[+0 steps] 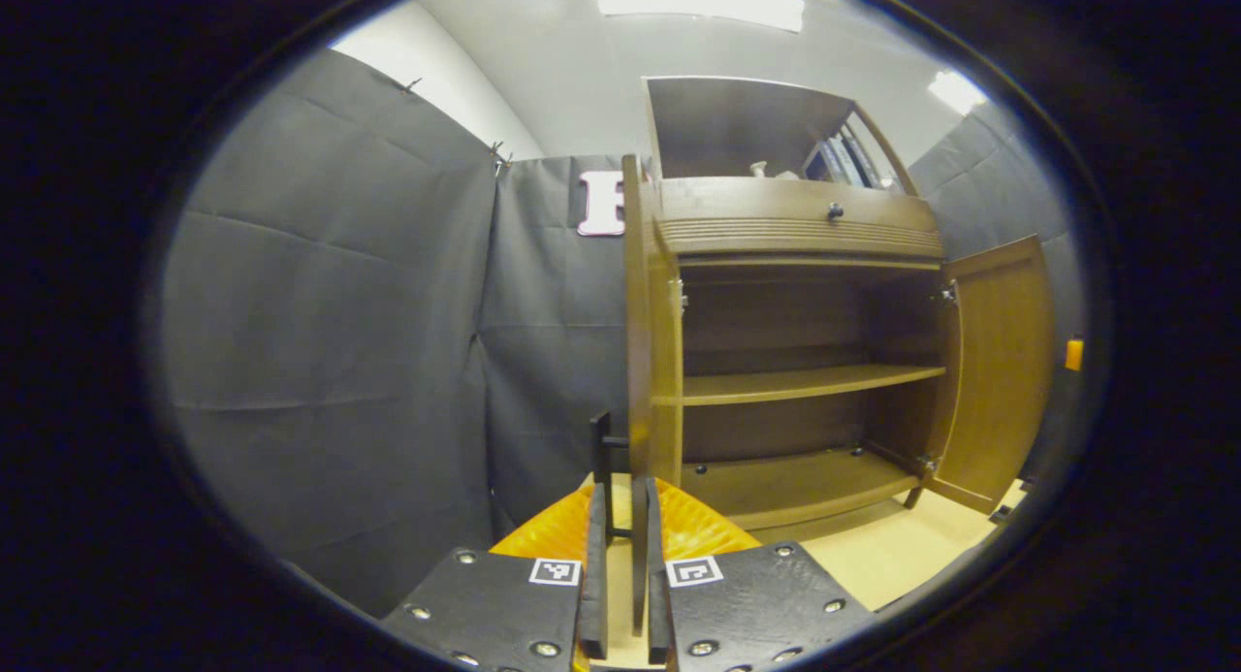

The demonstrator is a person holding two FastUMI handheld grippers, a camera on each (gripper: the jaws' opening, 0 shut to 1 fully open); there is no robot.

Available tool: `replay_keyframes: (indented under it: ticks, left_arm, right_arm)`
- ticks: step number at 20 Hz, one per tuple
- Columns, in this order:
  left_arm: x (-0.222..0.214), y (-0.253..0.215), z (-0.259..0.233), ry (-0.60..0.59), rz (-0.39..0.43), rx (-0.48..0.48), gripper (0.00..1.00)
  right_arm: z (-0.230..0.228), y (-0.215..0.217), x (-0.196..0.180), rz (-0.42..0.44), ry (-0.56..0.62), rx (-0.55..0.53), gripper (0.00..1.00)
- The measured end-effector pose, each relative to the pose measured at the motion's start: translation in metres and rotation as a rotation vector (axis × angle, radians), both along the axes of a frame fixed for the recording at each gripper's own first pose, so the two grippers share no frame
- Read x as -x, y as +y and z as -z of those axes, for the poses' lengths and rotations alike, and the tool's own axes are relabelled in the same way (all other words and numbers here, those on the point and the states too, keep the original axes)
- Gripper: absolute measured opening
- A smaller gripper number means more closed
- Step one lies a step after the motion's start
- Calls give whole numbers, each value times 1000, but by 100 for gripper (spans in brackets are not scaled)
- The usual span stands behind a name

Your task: Open the right door of the double-door shoe cabinet with the right hand, and open the left door with the left hand.

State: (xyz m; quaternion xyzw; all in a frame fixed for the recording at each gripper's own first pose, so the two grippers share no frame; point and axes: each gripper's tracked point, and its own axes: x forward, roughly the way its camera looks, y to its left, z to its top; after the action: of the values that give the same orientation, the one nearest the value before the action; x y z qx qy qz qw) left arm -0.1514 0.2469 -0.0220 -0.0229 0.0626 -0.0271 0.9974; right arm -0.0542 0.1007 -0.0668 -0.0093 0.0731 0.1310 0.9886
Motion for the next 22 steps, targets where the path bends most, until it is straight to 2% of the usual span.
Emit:
replay_keyframes:
  ticks: [3, 4, 7, 8, 9, 13, 14, 17, 20, 22]
  left_arm:
    - [-1, 0, 1, -16, 18, -5, 17]
    - [-1, 0, 0, -23, 18, 0, 19]
    - [6, 4, -3, -43, 14, 22, 19]
    - [7, 6, -4, -52, 14, 27, 17]
    - [7, 6, -3, -61, 12, 26, 19]
    - [13, 5, -8, -79, -3, 21, 19]
    - [13, 5, -9, -80, -4, 20, 19]
    - [11, 4, -7, -84, -5, 17, 19]
    - [12, 5, -10, -89, -10, 9, 17]
    - [11, 5, -12, -98, -11, 7, 19]
  right_arm:
    - [-6, -15, 5, -2, -9, -5, 99]
    - [-7, -19, 5, -4, -12, 0, 94]
    - [-13, -32, 9, -5, -39, 13, 100]
    - [-15, -35, 9, -5, -45, 16, 99]
    - [-15, -39, 10, -4, -49, 16, 94]
    - [-16, -47, 12, -6, -49, 0, 95]
    - [-15, -49, 13, -6, -45, -1, 99]
    - [-16, -54, 12, -1, -43, -6, 94]
    - [-19, -58, 10, 4, -46, -12, 94]
    - [-22, -59, 10, 6, -48, -14, 94]
